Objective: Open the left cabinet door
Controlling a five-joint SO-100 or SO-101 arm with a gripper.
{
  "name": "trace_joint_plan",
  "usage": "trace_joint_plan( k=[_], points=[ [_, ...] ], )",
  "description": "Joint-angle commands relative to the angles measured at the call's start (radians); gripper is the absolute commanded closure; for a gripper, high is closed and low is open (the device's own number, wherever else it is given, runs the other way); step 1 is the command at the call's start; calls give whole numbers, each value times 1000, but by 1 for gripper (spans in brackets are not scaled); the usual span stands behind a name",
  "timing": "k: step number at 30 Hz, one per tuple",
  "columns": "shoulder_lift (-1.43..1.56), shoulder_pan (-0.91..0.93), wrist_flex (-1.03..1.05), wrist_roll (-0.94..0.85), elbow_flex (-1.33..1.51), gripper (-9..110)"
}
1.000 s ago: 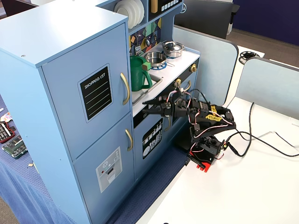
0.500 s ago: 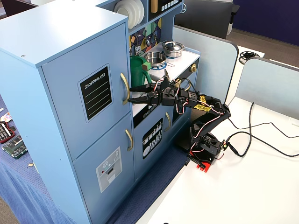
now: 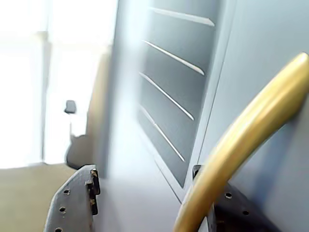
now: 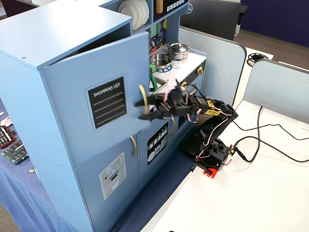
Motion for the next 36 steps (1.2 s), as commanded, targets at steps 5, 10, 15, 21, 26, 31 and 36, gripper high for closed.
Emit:
trace_joint_plan(
  k=[5,10,15,21,26,31,36],
  points=[
    [278,-63,86,-28,120,86],
    [480,-2,176,-11,227,87],
    [560,224,253,133,245,91],
    [397,391,118,187,222,101],
    [253,324,-14,135,193,101],
    [186,187,-58,72,169,101],
    [201,3,-25,8,166,101]
  ],
)
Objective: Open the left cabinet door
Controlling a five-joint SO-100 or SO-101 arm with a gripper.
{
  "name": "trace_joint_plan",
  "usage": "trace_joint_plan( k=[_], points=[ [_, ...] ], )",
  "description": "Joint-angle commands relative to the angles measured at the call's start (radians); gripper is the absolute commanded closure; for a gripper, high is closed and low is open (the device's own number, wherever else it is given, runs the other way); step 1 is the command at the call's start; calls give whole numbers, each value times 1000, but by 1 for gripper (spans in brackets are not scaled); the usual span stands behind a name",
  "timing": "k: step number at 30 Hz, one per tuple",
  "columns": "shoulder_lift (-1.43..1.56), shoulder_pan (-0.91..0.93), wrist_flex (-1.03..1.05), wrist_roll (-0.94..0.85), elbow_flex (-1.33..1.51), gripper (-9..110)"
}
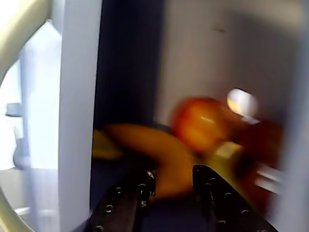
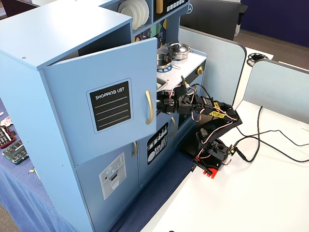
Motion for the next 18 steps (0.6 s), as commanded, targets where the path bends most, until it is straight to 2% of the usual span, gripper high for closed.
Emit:
trace_joint_plan(
  k=[1,8,12,14,18],
  points=[
    [14,-173,-6,-55,-69,101],
    [28,-405,43,-104,-74,101],
    [28,-449,61,-112,-67,101],
    [54,-367,78,-77,-34,101],
    [117,-20,189,78,69,101]
  ],
)
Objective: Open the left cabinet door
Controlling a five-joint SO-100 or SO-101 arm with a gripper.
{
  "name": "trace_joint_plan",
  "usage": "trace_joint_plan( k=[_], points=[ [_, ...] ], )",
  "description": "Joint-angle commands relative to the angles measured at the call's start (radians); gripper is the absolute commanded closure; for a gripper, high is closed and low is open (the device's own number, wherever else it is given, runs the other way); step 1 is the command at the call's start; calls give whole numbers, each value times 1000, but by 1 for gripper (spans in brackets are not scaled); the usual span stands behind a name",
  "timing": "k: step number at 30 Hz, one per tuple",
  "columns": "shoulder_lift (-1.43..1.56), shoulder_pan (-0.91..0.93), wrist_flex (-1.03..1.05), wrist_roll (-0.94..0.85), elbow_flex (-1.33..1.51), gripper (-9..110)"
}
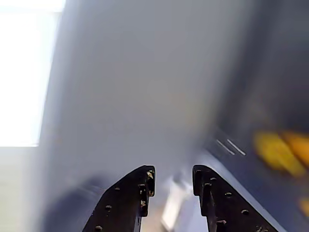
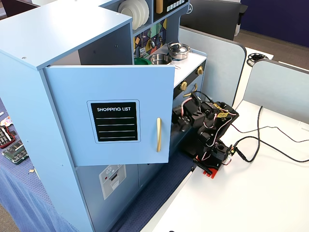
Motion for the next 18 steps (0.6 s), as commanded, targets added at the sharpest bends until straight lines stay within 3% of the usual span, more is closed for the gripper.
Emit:
trace_joint_plan(
  k=[1,9,18],
  points=[
    [75,356,120,133,77,101],
    [261,953,514,221,531,101],
    [433,1158,773,336,819,101]
  ],
)
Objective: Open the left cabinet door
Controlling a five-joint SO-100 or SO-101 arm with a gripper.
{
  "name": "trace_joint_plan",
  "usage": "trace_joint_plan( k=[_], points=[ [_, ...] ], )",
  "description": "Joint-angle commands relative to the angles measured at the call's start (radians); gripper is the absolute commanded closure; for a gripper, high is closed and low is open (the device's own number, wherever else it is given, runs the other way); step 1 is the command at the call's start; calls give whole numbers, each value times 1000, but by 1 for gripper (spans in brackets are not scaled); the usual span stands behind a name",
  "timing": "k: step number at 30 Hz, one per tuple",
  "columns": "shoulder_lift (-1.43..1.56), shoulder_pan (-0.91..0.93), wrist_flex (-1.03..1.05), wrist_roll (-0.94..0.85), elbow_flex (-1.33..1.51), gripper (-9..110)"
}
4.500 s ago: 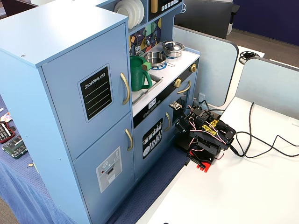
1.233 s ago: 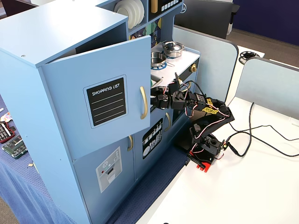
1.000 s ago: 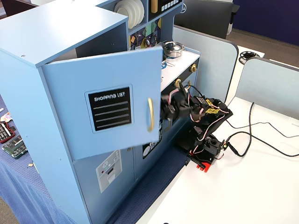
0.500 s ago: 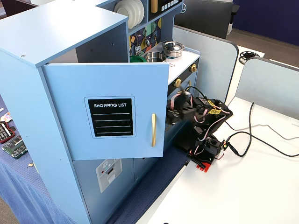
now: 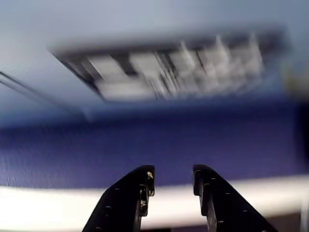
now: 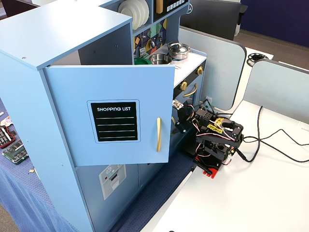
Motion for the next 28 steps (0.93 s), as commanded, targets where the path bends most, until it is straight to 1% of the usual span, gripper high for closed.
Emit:
trace_joint_plan(
  k=[1,2,4,8,12,17,23,28],
  points=[
    [74,69,107,38,63,101],
    [97,75,158,35,74,101],
    [118,60,238,97,74,101],
    [160,52,371,95,74,101],
    [210,66,476,38,74,101],
    [210,75,500,25,74,101],
    [210,44,508,-48,74,100],
    [210,40,508,-34,74,100]
  ],
)
